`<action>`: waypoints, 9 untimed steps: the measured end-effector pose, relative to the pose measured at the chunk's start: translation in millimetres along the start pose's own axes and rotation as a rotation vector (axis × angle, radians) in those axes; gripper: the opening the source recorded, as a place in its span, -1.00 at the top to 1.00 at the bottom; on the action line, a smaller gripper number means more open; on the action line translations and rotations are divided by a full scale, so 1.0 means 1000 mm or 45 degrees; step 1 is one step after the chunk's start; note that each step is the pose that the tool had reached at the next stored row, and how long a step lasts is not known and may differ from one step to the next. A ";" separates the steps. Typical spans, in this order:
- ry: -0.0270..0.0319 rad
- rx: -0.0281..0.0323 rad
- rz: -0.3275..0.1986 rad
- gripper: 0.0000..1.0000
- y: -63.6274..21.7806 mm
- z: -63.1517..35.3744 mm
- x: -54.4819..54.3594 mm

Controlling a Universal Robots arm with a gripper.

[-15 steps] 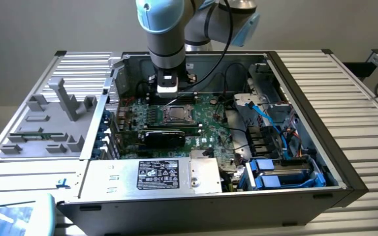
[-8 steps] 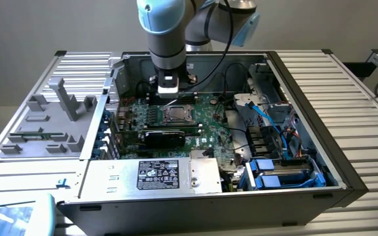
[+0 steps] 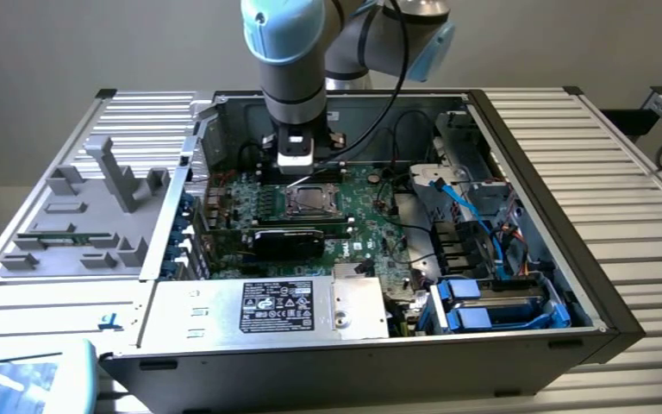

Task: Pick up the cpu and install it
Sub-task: 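Install the first cpu locking lever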

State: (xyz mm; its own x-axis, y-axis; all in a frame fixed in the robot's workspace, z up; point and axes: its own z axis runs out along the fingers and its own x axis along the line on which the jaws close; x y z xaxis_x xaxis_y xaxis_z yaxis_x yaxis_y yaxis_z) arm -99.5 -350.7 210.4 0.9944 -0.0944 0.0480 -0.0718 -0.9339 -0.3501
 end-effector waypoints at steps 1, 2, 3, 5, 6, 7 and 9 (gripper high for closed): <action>0.0000 0.0001 0.000 0.76 0.0000 0.0001 0.000; 0.0000 0.0008 0.000 0.76 0.0001 0.0002 0.000; 0.0001 0.0023 0.000 0.76 0.0001 0.0004 0.000; 0.0004 0.0060 0.000 0.76 0.0002 0.0007 0.000; 0.0005 0.0084 0.000 0.76 0.0002 0.0008 0.000; 0.0008 0.0108 0.000 0.76 0.0003 0.0010 0.000; 0.0009 0.0132 0.000 0.76 0.0005 0.0012 0.000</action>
State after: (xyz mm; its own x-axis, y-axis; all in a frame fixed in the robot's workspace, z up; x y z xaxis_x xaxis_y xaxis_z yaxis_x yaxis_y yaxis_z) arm -99.4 -350.8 209.1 0.9943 -0.0949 0.0485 -0.0712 -0.9303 -0.3598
